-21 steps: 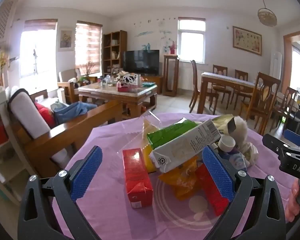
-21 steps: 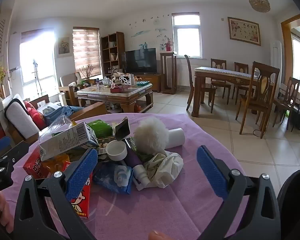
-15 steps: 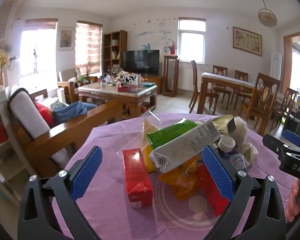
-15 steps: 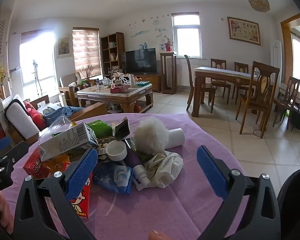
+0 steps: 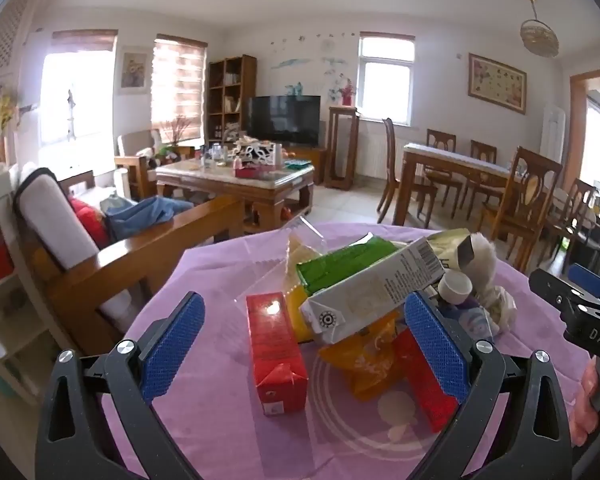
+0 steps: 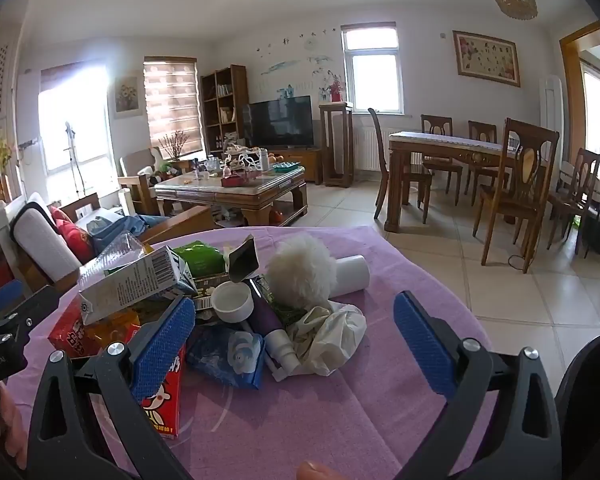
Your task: Collect trash
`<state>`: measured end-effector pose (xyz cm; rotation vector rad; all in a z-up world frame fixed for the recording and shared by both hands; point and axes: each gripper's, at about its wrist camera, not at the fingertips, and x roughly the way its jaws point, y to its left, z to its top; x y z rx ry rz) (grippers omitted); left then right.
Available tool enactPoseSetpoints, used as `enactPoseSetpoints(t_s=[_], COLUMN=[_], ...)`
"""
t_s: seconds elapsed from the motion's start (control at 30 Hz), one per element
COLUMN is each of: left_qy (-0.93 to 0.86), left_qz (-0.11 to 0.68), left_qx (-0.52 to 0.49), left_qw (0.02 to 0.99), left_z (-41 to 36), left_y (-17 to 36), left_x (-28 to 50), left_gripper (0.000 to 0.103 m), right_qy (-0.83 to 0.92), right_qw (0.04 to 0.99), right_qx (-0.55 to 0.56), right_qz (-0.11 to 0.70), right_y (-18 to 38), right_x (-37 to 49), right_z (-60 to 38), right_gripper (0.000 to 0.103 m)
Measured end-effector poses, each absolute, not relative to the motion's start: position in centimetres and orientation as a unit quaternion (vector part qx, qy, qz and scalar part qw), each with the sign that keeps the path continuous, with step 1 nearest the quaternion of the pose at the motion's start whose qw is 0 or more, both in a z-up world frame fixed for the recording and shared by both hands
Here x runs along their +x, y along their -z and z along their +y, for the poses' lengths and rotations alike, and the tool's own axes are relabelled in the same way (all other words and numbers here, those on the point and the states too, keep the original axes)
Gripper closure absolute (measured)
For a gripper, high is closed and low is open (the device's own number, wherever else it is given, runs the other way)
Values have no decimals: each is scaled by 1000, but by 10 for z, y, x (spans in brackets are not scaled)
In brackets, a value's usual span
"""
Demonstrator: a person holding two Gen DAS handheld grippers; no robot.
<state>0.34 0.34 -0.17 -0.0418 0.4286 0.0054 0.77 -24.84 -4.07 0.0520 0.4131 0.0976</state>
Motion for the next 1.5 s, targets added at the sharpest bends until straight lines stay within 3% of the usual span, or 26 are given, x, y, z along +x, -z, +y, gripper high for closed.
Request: enactPoseSetpoints(t_s=[1.5], left_qy=[-2], left_qz=[208], left_qx=[-24], left_qw=[978], left_z=[3], left_y=[-1], left_x=[0], left_gripper=[4], right_qy=[-53], right_qw=[975], right_qx=[49], right_qz=[212], right_y=[40], right_x=[12], right_z=[-254], right_gripper=[5])
